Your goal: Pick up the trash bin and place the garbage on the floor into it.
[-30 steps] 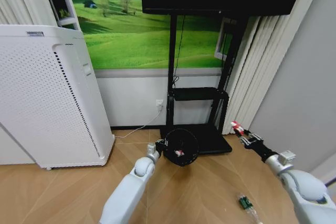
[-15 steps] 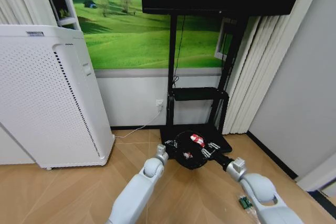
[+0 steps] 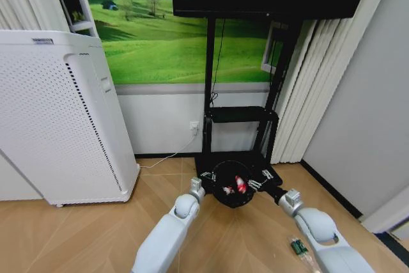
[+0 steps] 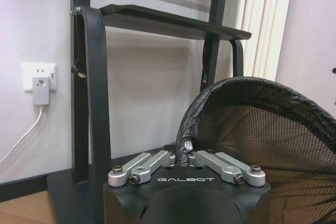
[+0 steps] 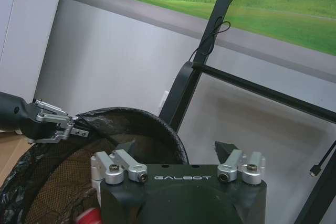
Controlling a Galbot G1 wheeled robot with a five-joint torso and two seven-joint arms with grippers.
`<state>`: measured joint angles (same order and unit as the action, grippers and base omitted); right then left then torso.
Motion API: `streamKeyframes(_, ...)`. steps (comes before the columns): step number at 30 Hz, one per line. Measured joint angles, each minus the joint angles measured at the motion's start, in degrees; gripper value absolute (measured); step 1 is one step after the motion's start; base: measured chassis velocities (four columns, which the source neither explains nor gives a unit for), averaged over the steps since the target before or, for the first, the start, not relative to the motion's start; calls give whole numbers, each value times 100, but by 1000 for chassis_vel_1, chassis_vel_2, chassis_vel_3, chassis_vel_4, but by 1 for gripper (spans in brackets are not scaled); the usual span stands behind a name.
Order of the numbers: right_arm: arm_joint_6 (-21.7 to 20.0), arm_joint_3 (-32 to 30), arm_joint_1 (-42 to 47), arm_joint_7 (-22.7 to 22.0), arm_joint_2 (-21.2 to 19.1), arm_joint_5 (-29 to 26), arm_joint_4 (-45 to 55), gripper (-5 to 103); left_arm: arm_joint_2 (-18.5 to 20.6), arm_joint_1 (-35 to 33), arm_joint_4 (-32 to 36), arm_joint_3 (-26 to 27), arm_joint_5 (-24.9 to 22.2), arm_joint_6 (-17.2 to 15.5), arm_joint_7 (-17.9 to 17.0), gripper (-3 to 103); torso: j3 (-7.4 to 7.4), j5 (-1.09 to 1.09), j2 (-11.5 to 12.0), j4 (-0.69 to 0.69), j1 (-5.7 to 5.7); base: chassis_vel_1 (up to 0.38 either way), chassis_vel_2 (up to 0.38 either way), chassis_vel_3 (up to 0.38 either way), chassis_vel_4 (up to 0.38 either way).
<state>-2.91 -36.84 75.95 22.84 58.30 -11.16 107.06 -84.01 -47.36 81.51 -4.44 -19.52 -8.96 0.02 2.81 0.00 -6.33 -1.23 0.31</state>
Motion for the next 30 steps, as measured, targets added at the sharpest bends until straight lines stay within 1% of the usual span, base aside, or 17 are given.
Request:
streamKeyframes(2, -47, -78, -13, -226, 54, -172, 1, 96, 27, -15, 30, 52, -11, 2, 5, 4, 0, 0, 0, 0, 0, 0, 0, 0, 0)
streamKeyframes(3, -47, -78, -13, -226, 54, -172, 1, 96, 27, -15, 30, 52, -11, 2, 5, 4, 0, 0, 0, 0, 0, 0, 0, 0, 0)
streamKeyframes(5, -62, -217, 20, -645, 90, -533, 25, 99, 87, -90, 104, 131, -27, 11, 6, 4, 0, 0, 0, 1, 0, 0, 0, 0, 0)
streamKeyframes(6, -62, -217, 20, -645, 90, -533, 25, 99, 87, -90, 104, 131, -27, 11, 6, 4, 0, 0, 0, 1, 0, 0, 0, 0, 0)
streamKeyframes(8, -96, -384, 126, -964, 87, -955, -53, 100, 229, -198, 204, 223, -39, 21, 14, 4, 0, -1, 0, 1, 0, 0, 0, 0, 0)
streamKeyframes(9, -96, -384, 126, -964, 87, -955, -53, 100, 229, -198, 204, 223, -39, 21, 14, 4, 0, -1, 0, 1, 0, 0, 0, 0, 0)
streamKeyframes(12, -90, -478, 272, -1246, 99, -1158, -431, 100, 394, -339, 330, 367, -49, 24, 48, 4, 0, -1, 0, 1, 0, 0, 0, 0, 0)
streamKeyframes(13, -89, -453, 349, -1491, 192, -1267, -738, 100, 452, -420, 403, 448, -62, 25, 52, 4, 0, -2, 0, 1, 0, 0, 0, 0, 0)
streamKeyframes(14, -89, -453, 349, -1491, 192, -1267, -738, 100, 452, -420, 403, 448, -62, 25, 52, 4, 0, -2, 0, 1, 0, 0, 0, 0, 0)
streamKeyframes(15, -90, -399, 411, -1727, 339, -1346, -1039, 100, 488, -490, 472, 530, -77, 25, 59, 4, 0, 0, 0, 0, 0, 0, 0, 0, 0)
streamKeyframes(17, -91, -385, 430, -1789, 397, -1363, -1129, 100, 495, -505, 487, 548, -79, 25, 61, 4, 0, 1, 0, 0, 0, 0, 0, 0, 0)
streamKeyframes(18, -81, -340, 497, -1911, 589, -1416, -1466, 100, 529, -566, 548, 612, -90, 25, 64, 4, 0, 0, 0, -1, 0, 0, 0, 0, 0)
streamKeyframes(19, 6, -314, 549, -1895, 668, -1450, -1670, 100, 556, -591, 583, 633, -98, 25, 67, 4, 0, 0, 0, 2, 0, 0, 0, 0, 0)
streamKeyframes(20, 6, -314, 549, -1895, 668, -1450, -1670, 100, 556, -591, 583, 633, -98, 25, 67, 4, 0, 0, 0, 2, 0, 0, 0, 0, 0)
streamKeyframes(22, 204, -271, 630, -1704, 729, -1602, -1980, 100, 583, -604, 610, 655, -111, 22, 67, 4, 0, 1, 0, 0, 0, 0, 0, 0, 0)
streamKeyframes(27, 276, -268, 686, -1379, 733, -1713, -2221, 100, 569, -601, 612, 669, -111, 10, 64, 4, 0, -1, 0, 0, 0, 0, 0, 0, 0)
streamKeyframes(30, 283, -271, 696, -1338, 730, -1726, -2259, 100, 559, -597, 612, 667, -110, 2, 51, 4, 0, 0, 0, 1, 0, 0, 0, 0, 0)
